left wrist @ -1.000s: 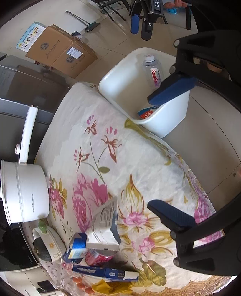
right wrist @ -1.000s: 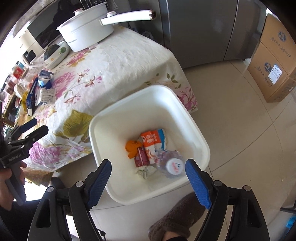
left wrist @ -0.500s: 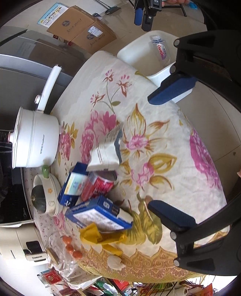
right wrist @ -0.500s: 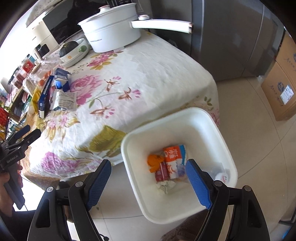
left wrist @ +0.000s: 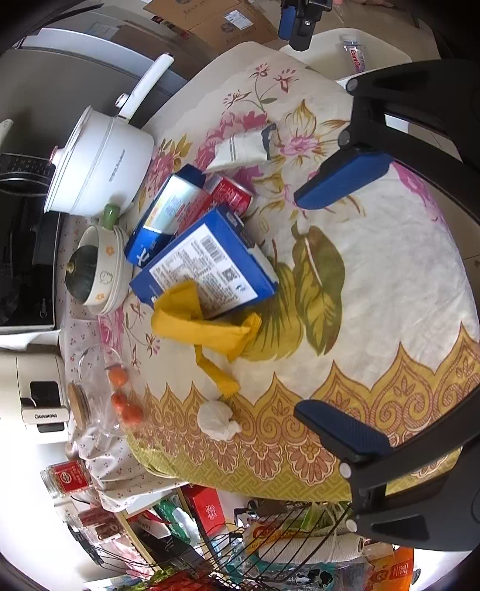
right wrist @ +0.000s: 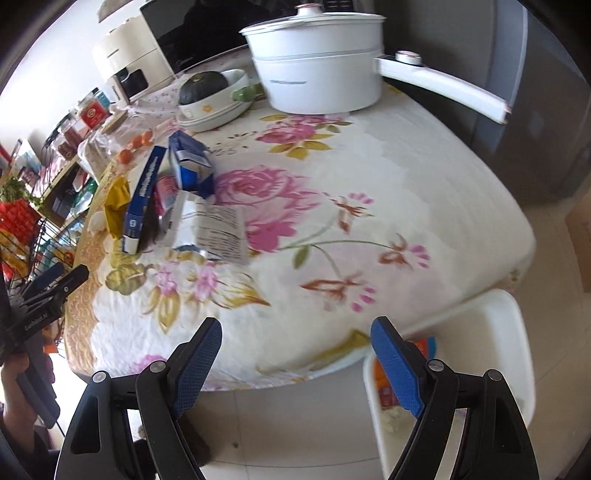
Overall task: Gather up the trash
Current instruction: 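Grasp the yellow snack wrapper with the left tool while the right tool grasps the white paper packet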
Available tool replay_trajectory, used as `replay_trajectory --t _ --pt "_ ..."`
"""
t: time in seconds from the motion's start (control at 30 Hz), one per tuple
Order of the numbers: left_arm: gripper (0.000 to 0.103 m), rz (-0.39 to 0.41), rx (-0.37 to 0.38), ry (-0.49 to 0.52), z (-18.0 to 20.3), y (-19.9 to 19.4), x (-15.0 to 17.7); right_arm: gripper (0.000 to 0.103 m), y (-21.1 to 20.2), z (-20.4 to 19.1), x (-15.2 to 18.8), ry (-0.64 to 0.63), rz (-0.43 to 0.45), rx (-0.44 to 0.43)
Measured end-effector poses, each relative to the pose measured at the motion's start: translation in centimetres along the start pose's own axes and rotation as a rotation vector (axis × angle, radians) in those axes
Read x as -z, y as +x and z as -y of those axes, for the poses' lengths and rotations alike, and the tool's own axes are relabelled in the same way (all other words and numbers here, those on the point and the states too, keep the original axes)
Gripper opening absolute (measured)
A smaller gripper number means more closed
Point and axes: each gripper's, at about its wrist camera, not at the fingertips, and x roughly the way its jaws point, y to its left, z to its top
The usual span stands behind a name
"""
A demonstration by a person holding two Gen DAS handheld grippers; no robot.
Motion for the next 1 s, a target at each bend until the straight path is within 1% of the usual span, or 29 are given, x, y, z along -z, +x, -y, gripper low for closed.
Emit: replay_trajectory --t 0.13,0.23,0.33,0.53,0.6,0.67,0.8,0.87,0.9,0.93,0.97,1.0 --pt "0.102 -0.006 -0.010 -0.051 -2.0 0.9 -0.5 0.084 1.8 -2.2 -1.4 0.008 -0.001 -0.031" --pt "0.102 0.008 -0.023 -0.104 -3.1 1.6 -1.0 0.084 3.0 -3.3 -2.3 0.033 0.006 -0.062" --pt "0.102 0.020 -0.037 -0.136 -3.9 2.4 -1.6 0.084 4.6 -4.1 -3.2 0.067 0.011 -0.097" --pt "0.102 0.017 -0.044 -0.187 -4.4 4.9 -2.4 0.084 6.6 -5.1 -4.4 0.085 0.056 -0.122" --pt "0.102 0.015 -0.059 -0.193 -4.3 5.7 -2.9 0.084 7.0 -5.2 -4.6 0.081 0.068 -0.124" --pt "0.101 0.019 -0.085 -0.197 -4.1 6.4 -3.4 0.083 7.3 -5.2 -4.8 0.067 0.081 -0.121" --pt "0.099 0.012 -0.082 -0.205 -4.0 7.7 -4.1 0.079 7.9 -5.5 -5.1 0.031 0.097 -0.132" --pt "0.093 0.000 -0.066 -0.211 -4.0 8.4 -4.1 0.077 8.3 -5.8 -5.1 0.014 0.095 -0.140" --pt "0.086 -0.010 -0.052 -0.221 -4.1 8.7 -4.1 0.076 8.5 -5.9 -5.1 0.006 0.092 -0.141" --pt "0.077 -0.020 -0.029 -0.236 -4.2 9.0 -4.1 0.072 8.8 -6.0 -5.1 0.000 0.089 -0.145" --pt "0.073 -0.025 -0.012 -0.249 -4.3 9.2 -4.0 0.068 9.1 -6.0 -5.1 -0.005 0.084 -0.149" --pt "0.064 -0.026 0.003 -0.259 -4.3 9.4 -4.1 0.065 9.3 -6.0 -5.0 -0.006 0.079 -0.152"
